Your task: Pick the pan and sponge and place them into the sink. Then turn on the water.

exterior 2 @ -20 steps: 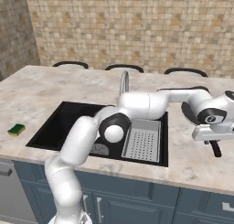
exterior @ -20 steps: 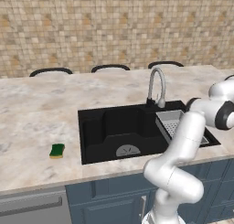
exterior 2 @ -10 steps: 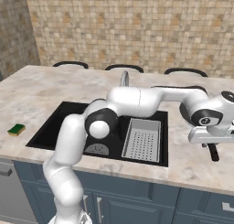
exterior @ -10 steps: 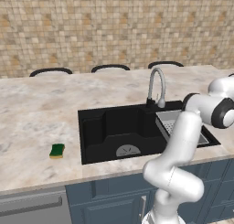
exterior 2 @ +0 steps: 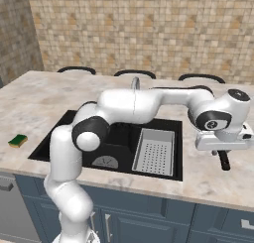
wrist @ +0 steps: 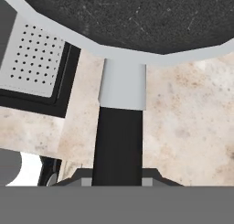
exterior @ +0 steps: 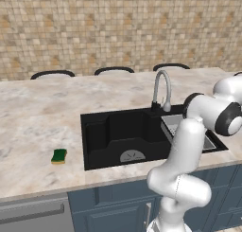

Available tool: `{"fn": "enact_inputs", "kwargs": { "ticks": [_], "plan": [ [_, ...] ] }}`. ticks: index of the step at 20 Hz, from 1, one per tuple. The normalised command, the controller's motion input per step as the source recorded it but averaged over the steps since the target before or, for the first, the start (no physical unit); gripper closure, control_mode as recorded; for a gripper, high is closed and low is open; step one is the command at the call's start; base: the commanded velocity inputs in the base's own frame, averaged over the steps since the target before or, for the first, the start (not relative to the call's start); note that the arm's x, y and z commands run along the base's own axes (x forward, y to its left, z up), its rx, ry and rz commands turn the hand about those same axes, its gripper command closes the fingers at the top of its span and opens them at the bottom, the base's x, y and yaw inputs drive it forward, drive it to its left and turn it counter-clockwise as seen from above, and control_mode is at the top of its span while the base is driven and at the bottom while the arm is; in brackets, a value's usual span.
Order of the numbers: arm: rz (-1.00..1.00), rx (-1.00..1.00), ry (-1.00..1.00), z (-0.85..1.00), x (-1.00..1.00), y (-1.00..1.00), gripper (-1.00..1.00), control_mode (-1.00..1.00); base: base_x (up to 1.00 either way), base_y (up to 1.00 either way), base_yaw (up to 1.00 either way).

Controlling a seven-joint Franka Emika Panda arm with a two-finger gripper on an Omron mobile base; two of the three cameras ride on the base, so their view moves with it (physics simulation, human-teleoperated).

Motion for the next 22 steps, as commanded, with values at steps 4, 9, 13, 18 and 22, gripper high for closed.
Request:
{"fn": "enact_inputs", "kwargs": {
  "ticks": [4, 9, 13, 18, 22],
  "plan": [
    [-0.03, -0.09, 0.02, 0.3, -0.16, 0.37, 1.0, -1.0, 0.0, 0.0, 0.0],
    [-0.05, -0.05, 0.06, 0.18, -0.13, 0.41, 1.0, -1.0, 0.0, 0.0, 0.0],
    [-0.09, 0.0, 0.01, 0.27, -0.1, 0.35, 1.0, -1.0, 0.0, 0.0, 0.0],
    [-0.1, 0.0, 0.0, 0.29, -0.1, 0.33, 1.0, -1.0, 0.0, 0.0, 0.0],
    [-0.12, 0.0, 0.02, 0.24, -0.08, 0.26, 1.0, -1.0, 0.0, 0.0, 0.0]
  ]
}}
